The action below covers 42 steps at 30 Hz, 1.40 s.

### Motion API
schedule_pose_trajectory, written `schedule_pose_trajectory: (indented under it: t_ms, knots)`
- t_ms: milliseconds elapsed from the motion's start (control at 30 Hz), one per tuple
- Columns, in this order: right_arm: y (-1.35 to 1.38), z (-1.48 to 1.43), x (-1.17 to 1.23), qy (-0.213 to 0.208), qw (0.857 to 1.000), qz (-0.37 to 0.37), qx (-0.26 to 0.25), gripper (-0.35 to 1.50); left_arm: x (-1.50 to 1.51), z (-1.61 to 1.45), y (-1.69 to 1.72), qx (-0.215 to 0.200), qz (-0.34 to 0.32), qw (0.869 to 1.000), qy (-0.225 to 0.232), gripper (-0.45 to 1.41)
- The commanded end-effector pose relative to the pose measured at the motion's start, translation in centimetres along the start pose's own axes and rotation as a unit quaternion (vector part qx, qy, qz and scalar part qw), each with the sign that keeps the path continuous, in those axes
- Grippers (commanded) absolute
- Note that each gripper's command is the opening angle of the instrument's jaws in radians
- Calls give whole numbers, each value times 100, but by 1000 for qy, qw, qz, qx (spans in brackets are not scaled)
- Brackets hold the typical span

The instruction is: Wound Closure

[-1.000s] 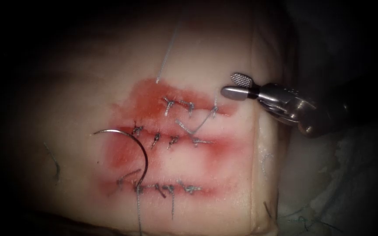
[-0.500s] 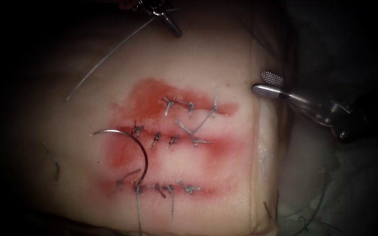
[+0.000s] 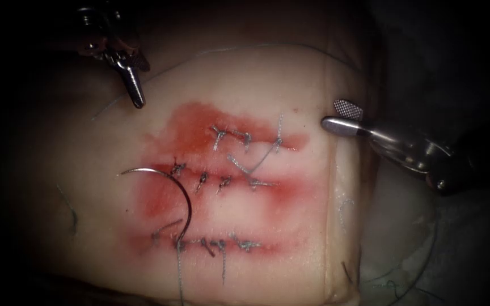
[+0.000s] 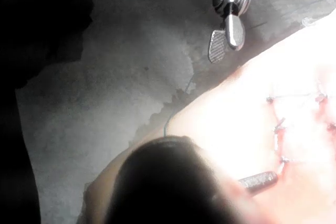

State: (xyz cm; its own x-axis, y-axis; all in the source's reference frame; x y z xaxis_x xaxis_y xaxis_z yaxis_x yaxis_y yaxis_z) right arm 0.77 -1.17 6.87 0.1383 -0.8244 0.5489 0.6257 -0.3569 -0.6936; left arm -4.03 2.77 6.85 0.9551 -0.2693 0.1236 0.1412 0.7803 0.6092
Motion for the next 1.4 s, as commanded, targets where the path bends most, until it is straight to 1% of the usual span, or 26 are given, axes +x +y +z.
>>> schedule_pose_trajectory:
  t_ms: [33, 67, 100, 133, 200, 233, 267, 300, 333, 433, 500, 533, 567, 633, 667, 733, 800, 933, 1000, 1033, 1067, 1100, 1133, 1200, 1233, 1400]
  knots:
    - [4, 6, 6, 0, 1000, 0, -2, 135, -10, -1, 7, -1, 4, 1000, -3, 76]
    - [4, 6, 7, -1, 1000, 0, -2, 135, -11, -1, 9, -4, 24, 1000, -3, 71]
    - [5, 6, 7, -1, 1000, 0, -2, 135, -16, 1, 9, 9, 99, 995, -26, 68]
    - [5, 6, 7, -1, 1000, 0, -2, 135, -16, 1, 9, 9, 99, 995, -26, 68]
    - [5, 5, 7, -1, 1000, 0, -2, 135, -23, 8, 1, 23, 182, 981, -68, 69]
    - [4, 5, 7, 0, 1000, -3, -2, 135, -33, 19, -12, 45, 245, 962, -115, 68]
    - [4, 5, 7, 0, 1000, -3, -2, 135, -33, 19, -12, 45, 245, 962, -115, 68]
    - [4, 5, 7, 0, 1000, -3, -2, 135, -36, 24, -19, 60, 254, 957, -129, 68]
    - [4, 6, 8, -1, 1000, -1, -2, 133, -46, 42, -35, 89, 280, 944, -151, 71]
    - [4, 6, 11, -1, 1000, 2, -2, 133, -61, 70, -57, 117, 306, 931, -159, 69]
    - [4, 6, 13, -2, 1000, 7, -1, 133, -83, 99, -73, 137, 330, 918, -173, 58]
    - [5, 6, 14, -2, 1000, 7, -1, 133, -92, 106, -76, 149, 349, 907, -184, 47]
    - [5, 6, 14, -2, 1000, 7, -1, 133, -92, 106, -76, 149, 349, 907, -184, 47]
    - [6, 6, 14, -2, 1000, 10, -1, 133, -97, 107, -76, 155, 367, 898, -186, 41]
    - [7, 7, 15, -3, 1000, 13, -1, 133, -105, 106, -74, 157, 385, 889, -194, 39]
    - [8, 7, 16, -3, 1000, 12, -1, 133, -108, 106, -73, 160, 391, 883, -206, 42]
    - [9, 6, 16, -3, 1000, 15, -1, 131, -109, 106, -73, 160, 395, 879, -214, 42]
    - [9, 6, 17, -3, 1000, 15, -1, 131, -109, 106, -73, 158, 399, 878, -214, 42]
    - [9, 6, 17, -3, 1000, 15, 0, 131, -109, 111, -74, 162, 378, 887, -209, 34]
    - [9, 6, 17, -3, 1000, 15, 0, 131, -108, 112, -74, 162, 379, 887, -208, 34]
    - [10, 6, 17, -3, 1000, 15, -1, 131, -106, 114, -74, 164, 367, 892, -205, 34]
    - [10, 6, 17, -3, 1000, 15, -1, 131, -104, 116, -75, 166, 364, 894, -203, 44]
    - [11, 6, 17, -3, 1000, 15, 0, 131, -102, 117, -75, 169, 353, 898, -200, 47]
    - [11, 6, 17, -4, 1000, 18, 0, 131, -102, 119, -74, 173, 338, 904, -197, 47]
    - [11, 6, 18, -4, 1000, 18, 0, 131, -102, 120, -73, 177, 320, 911, -192, 41]
    - [14, 5, 18, -4, 1000, 18, 0, 131, -101, 120, -68, 175, 315, 914, -185, 41]
